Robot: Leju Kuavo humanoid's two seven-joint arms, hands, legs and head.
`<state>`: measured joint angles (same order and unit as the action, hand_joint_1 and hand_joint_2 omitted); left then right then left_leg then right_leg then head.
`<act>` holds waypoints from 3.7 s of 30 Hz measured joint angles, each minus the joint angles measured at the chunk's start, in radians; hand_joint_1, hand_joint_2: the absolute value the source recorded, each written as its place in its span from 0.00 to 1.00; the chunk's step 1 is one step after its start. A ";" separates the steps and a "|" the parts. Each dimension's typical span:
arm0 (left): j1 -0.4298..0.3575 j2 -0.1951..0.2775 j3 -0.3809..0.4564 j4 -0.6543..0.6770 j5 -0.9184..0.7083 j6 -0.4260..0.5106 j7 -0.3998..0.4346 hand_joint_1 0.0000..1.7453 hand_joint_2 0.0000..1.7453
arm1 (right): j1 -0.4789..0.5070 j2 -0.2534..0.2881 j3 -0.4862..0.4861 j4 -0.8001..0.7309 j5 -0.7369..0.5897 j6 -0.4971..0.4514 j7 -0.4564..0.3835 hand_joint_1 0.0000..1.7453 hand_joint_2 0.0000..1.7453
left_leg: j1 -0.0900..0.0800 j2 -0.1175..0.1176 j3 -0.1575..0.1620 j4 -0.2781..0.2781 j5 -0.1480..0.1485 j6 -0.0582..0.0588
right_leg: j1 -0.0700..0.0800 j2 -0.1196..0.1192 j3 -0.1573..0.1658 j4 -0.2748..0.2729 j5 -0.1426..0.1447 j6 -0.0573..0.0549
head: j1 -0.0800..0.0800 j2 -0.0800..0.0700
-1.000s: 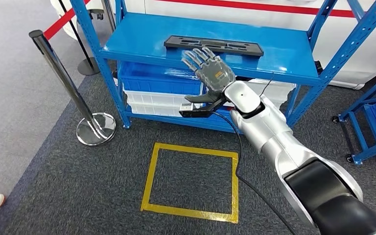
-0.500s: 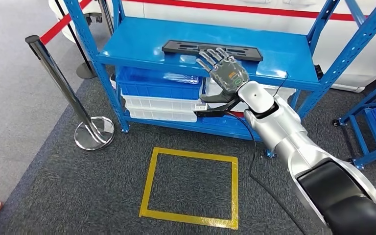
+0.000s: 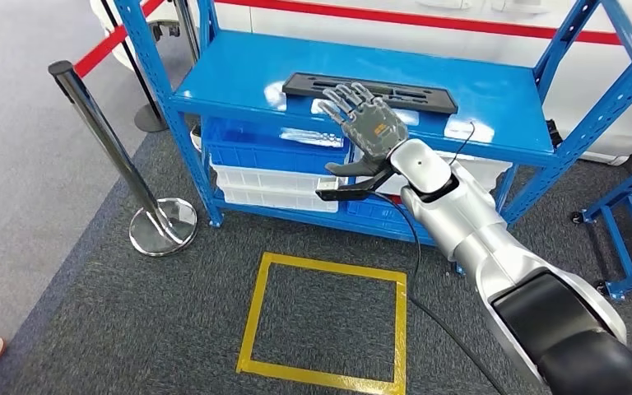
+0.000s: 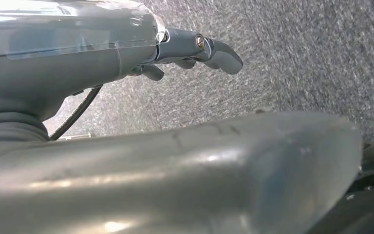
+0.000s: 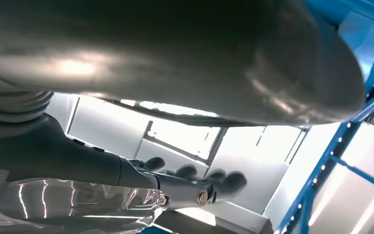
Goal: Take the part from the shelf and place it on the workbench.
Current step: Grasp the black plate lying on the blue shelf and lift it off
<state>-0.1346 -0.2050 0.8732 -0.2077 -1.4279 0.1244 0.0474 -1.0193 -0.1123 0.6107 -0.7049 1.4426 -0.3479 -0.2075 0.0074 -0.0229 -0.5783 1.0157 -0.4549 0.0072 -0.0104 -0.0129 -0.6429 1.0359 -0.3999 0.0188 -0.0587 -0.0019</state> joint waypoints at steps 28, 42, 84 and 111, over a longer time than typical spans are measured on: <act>0.015 0.002 0.001 0.003 -0.004 0.010 -0.001 0.00 0.00 | 0.009 -0.011 0.021 0.010 -0.035 -0.021 -0.018 0.00 0.00 | -0.001 0.002 0.030 -0.011 -0.003 0.021 | 0.000 0.002 -0.041 0.076 -0.031 0.004 | 0.000 0.000; 0.017 0.005 0.000 0.006 -0.009 0.002 0.000 0.00 0.00 | 0.016 -0.040 0.034 0.016 -0.050 -0.030 -0.035 0.00 0.00 | -0.001 0.014 -0.125 0.186 -0.039 -0.023 | 0.012 0.005 0.067 -0.030 -0.044 -0.045 | 0.001 0.000; 0.012 0.008 0.000 0.006 -0.008 0.002 0.000 0.00 0.00 | 0.016 -0.040 0.050 0.025 -0.057 -0.030 -0.034 0.00 0.00 | -0.002 0.011 -0.025 -0.025 0.049 0.031 | -0.001 0.011 -0.044 0.214 -0.174 0.006 | 0.001 0.000; 0.011 0.003 0.000 0.006 -0.010 -0.020 -0.033 0.00 0.00 | -0.017 -0.050 0.088 0.143 -0.024 0.208 0.017 0.00 1.00 | 0.000 0.006 -0.036 -0.013 0.054 0.017 | 0.001 0.003 0.054 -0.002 -0.068 0.003 | 0.001 0.000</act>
<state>-0.1234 -0.2020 0.8732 -0.2022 -1.4380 0.1042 0.0139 -1.0363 -0.1623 0.6991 -0.5617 1.4189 -0.1400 -0.1906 0.0071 -0.0170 -0.6142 1.0024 -0.4012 0.0239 -0.0092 -0.0103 -0.5893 1.0338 -0.4677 0.0222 -0.0579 -0.0019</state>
